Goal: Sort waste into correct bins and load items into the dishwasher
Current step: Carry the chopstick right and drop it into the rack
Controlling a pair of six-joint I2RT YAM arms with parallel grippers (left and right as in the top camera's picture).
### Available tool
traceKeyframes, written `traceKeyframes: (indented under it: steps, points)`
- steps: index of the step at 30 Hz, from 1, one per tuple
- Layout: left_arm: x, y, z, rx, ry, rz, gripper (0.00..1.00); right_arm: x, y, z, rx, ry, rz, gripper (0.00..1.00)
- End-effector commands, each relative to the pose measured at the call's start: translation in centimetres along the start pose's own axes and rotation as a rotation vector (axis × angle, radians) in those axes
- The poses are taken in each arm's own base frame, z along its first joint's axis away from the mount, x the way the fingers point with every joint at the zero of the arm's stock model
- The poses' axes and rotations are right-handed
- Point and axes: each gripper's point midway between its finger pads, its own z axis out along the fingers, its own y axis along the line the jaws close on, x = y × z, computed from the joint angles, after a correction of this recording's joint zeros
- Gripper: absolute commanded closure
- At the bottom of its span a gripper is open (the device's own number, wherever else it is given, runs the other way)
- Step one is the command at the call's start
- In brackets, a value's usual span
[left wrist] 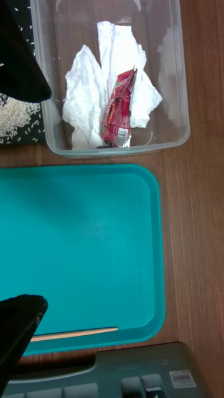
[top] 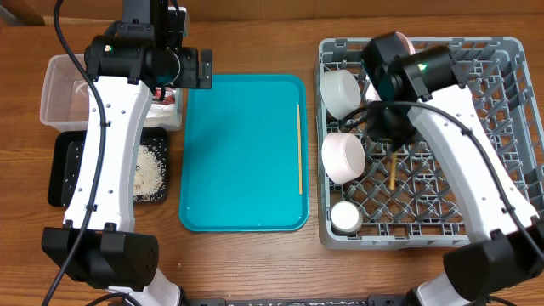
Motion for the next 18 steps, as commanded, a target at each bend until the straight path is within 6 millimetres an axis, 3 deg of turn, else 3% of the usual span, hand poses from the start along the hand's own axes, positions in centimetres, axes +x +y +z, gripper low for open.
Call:
traceKeyframes:
  steps: [1, 3, 6, 13, 18]
  points:
    - [-0.7, 0.2, -0.8, -0.011, -0.028, -0.006, 0.00, 0.3, -1.9, 3.0, 0.065, 0.053, -0.001, 0.96]
    - [-0.7, 0.2, -0.8, -0.011, -0.028, -0.006, 0.00, 0.6, -2.4, 4.7, 0.074, 0.079, 0.016, 0.89]
    - [-0.7, 0.2, -0.8, -0.011, -0.028, -0.006, 0.00, 0.9, -2.7, 5.7, 0.078, 0.093, 0.026, 0.70]
    - [-0.7, 0.2, -0.8, -0.011, -0.028, -0.006, 0.00, 0.2, -2.3, 5.2, 0.056, 0.066, 0.032, 0.69]
    - [-0.7, 0.2, -0.8, -0.011, -0.028, -0.006, 0.00, -0.6, 0.2, 3.0, -0.061, 0.022, 0.024, 0.69]
